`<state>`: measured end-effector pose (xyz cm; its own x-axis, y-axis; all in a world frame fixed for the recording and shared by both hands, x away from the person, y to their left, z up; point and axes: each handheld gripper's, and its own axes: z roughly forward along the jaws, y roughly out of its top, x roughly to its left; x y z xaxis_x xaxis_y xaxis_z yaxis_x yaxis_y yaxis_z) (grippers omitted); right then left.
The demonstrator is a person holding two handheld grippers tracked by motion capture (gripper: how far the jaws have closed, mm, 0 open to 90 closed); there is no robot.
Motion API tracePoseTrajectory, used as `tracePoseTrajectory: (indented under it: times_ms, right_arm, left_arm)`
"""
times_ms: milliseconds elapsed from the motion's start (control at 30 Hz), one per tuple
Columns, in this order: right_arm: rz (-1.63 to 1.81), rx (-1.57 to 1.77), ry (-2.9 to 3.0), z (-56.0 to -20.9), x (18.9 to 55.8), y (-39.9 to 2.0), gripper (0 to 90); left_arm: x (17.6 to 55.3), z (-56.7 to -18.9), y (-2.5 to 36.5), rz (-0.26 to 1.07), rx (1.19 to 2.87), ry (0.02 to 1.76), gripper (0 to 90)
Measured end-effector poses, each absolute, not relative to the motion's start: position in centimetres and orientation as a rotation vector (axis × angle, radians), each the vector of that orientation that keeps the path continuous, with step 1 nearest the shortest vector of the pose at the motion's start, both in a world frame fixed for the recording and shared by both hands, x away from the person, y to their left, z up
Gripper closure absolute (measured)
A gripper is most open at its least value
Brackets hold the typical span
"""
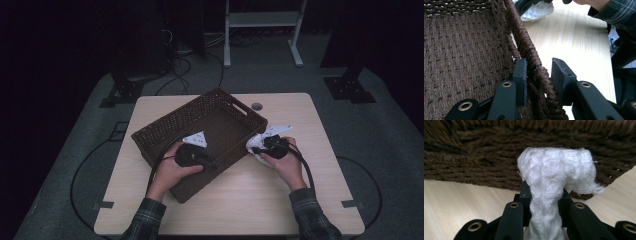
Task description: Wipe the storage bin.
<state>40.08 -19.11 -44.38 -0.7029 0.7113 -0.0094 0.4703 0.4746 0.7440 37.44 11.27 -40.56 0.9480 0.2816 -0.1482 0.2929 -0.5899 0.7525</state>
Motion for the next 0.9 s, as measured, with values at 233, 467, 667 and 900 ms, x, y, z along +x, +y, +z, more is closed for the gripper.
tracePoseTrajectory:
  times_ms: [233, 467, 667, 900]
  right_arm:
    - [1.09, 0.969, 2.381, -43.1, 39.6, -19.1, 73.1]
    - [1.107, 0.945, 2.361, -42.2, 39.2, -18.9, 73.1]
    - [1.118, 0.93, 2.351, -41.6, 38.8, -18.7, 73.1]
    - [1.113, 0.938, 2.37, -42.3, 38.9, -18.5, 73.2]
  left_arm:
    - [37.4, -40.6, 11.3, -0.015, 2.232, 0.402, 65.9]
    - [37.4, -40.6, 11.3, -0.016, 2.229, 0.403, 66.0]
    - [37.4, -40.6, 11.3, -0.015, 2.23, 0.402, 66.0]
    - [37.4, -40.5, 11.2, -0.01, 2.235, 0.402, 66.1]
